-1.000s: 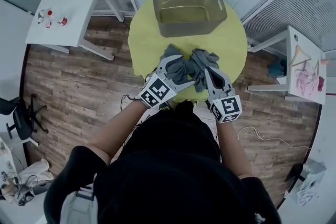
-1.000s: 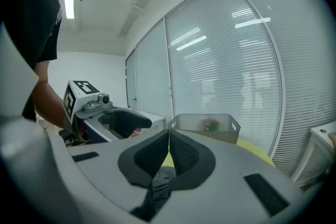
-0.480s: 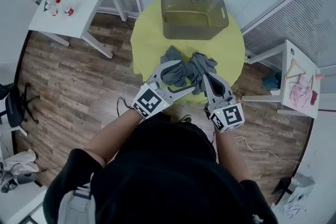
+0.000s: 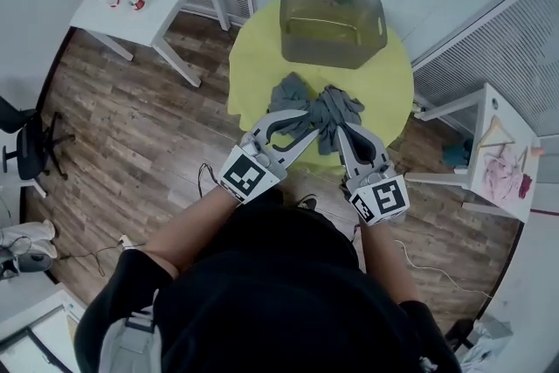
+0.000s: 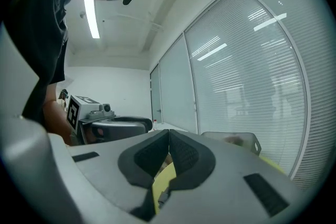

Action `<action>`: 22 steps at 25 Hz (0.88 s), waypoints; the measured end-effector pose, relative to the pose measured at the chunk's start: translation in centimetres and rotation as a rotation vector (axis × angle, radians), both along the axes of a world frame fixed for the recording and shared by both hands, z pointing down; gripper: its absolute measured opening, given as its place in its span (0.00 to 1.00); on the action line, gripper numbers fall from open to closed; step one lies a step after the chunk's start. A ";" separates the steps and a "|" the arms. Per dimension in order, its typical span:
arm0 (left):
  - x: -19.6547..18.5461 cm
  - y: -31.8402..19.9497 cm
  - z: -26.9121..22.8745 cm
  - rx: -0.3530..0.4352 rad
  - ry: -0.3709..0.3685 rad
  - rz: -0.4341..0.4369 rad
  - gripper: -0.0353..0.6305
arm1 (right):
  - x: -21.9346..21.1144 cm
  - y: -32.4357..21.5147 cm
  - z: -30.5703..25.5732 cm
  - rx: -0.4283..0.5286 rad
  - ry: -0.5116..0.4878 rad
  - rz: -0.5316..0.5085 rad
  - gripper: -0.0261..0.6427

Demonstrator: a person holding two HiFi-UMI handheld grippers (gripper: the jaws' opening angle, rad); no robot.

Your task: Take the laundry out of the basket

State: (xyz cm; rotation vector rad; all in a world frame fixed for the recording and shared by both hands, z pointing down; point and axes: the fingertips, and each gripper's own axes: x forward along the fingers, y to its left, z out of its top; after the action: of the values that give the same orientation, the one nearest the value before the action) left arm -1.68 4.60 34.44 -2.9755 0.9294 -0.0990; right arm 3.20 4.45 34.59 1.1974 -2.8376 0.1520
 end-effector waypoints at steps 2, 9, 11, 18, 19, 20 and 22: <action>0.4 0.6 -0.1 -0.009 0.019 -0.027 0.14 | 0.3 0.7 -0.3 0.011 0.000 -0.017 0.07; 1.9 2.4 -0.8 -0.011 0.065 -0.064 0.07 | 1.3 2.8 -0.5 0.033 -0.003 -0.074 0.07; 2.2 2.8 -0.8 -0.006 0.062 -0.068 0.07 | 1.4 3.2 -0.5 0.036 -0.017 -0.089 0.07; 3.0 3.7 -0.1 -0.029 0.047 -0.099 0.07 | 1.9 3.8 -0.3 0.050 -0.022 -0.102 0.07; 3.1 3.8 0.0 -0.028 0.047 -0.102 0.07 | 2.0 3.9 -0.3 0.051 -0.021 -0.104 0.07; 3.1 3.8 0.0 -0.028 0.048 -0.104 0.07 | 2.0 3.9 -0.2 0.052 -0.020 -0.104 0.07; 3.0 3.9 -0.2 -0.025 0.055 -0.108 0.07 | 1.9 4.1 -0.3 0.052 -0.019 -0.107 0.07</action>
State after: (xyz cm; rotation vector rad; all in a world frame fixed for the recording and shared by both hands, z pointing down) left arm 1.35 8.53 34.23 -2.9641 1.1029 -0.0317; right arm 5.14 8.52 34.29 1.0556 -2.9303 0.0860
